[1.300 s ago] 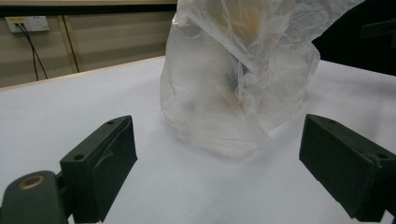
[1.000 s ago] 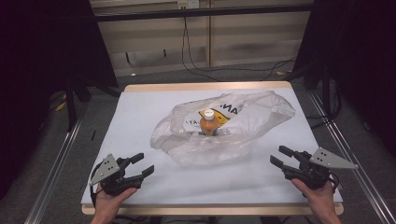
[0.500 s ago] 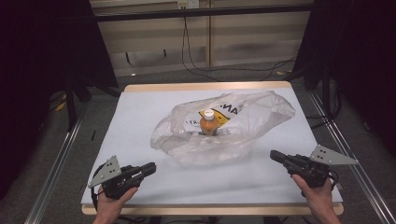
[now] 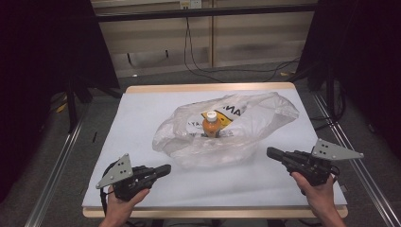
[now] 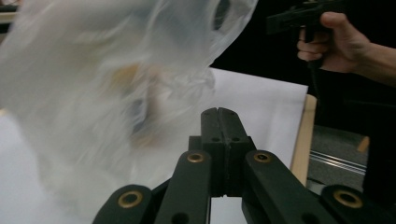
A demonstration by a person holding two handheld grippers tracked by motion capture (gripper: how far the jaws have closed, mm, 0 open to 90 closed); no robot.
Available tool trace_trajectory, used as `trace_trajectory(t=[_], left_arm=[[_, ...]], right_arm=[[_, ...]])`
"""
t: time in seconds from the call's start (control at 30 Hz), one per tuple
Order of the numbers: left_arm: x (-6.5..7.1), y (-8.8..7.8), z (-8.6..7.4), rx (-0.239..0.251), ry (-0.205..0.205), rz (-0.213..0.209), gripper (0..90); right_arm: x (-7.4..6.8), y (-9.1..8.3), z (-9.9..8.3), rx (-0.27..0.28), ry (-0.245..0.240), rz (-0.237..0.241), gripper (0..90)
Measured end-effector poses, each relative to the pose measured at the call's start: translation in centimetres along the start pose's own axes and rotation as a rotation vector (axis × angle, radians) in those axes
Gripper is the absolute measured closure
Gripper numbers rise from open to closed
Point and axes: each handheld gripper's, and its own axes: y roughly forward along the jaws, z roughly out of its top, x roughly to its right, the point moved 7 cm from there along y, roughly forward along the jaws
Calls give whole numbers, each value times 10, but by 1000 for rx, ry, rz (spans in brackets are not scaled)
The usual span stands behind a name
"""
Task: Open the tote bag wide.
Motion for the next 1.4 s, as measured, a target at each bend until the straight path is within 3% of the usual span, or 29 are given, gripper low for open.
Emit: trace_trajectory(t=[0.17,0.27,0.5,0.53,0.87,1.0,1.1,1.4], left_arm=[[5,14,23,32,41,-29,900],[5,19,34,70,42,-38,900],[4,29,54,99,60,-48,900],[1,32,59,95,72,-47,900],[-20,41,79,137,41,-14,900],[-30,43,96,160,52,-5,900],[-46,49,103,167,30,21,900],[-76,75,99,99,8,51,900]], right_arm=[[-8,9,17,4,-26,25,900],[-11,14,26,22,-31,38,900],[-12,25,50,44,-50,40,900],[-11,28,53,46,-56,38,900],[0,51,75,63,-62,26,900],[8,63,92,65,-75,7,900],[13,70,100,59,-83,-2,900],[40,106,86,-23,-66,-35,900]])
